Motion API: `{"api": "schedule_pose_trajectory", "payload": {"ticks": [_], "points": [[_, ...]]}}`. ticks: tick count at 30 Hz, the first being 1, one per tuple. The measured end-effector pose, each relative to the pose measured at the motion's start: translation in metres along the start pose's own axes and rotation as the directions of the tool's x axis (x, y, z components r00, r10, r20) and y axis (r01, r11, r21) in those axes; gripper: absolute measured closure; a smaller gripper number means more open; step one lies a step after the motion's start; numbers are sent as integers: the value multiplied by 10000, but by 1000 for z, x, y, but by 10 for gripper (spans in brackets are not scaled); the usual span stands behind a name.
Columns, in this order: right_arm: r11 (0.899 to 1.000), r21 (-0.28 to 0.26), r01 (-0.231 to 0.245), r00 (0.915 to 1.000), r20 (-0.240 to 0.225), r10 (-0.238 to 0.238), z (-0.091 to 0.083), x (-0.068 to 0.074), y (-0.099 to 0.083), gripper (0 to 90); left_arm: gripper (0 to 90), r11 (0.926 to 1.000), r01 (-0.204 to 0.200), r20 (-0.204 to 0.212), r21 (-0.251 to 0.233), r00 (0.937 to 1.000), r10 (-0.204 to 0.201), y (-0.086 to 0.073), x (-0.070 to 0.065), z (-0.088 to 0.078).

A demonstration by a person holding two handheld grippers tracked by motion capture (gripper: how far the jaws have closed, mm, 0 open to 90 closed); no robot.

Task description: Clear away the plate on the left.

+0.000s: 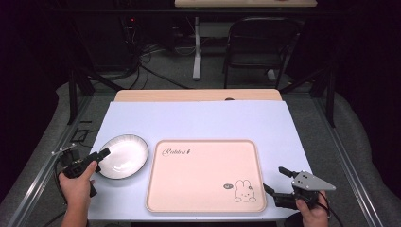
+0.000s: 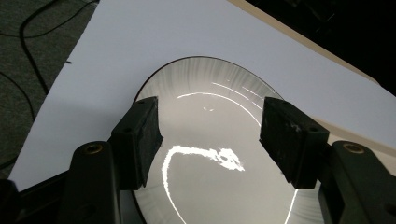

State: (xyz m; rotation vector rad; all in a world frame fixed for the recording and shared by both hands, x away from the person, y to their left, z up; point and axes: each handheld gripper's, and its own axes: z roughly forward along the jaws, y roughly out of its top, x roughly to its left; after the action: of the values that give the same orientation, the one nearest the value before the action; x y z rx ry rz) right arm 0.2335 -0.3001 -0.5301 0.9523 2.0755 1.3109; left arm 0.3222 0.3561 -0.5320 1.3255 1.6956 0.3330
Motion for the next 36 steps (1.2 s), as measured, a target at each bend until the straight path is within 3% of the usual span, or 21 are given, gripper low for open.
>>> {"api": "schedule_pose_trajectory", "payload": {"ticks": [16,36], "points": [[10000,52,3,10000,6,-3,1,0,0,174,395,9984,545,-417,135,9977,-538,-7,22,1],[10000,65,12,10000,-3,-12,1,0,0,174,545,9910,1115,-142,734,9937,-1107,-18,28,13]]}}
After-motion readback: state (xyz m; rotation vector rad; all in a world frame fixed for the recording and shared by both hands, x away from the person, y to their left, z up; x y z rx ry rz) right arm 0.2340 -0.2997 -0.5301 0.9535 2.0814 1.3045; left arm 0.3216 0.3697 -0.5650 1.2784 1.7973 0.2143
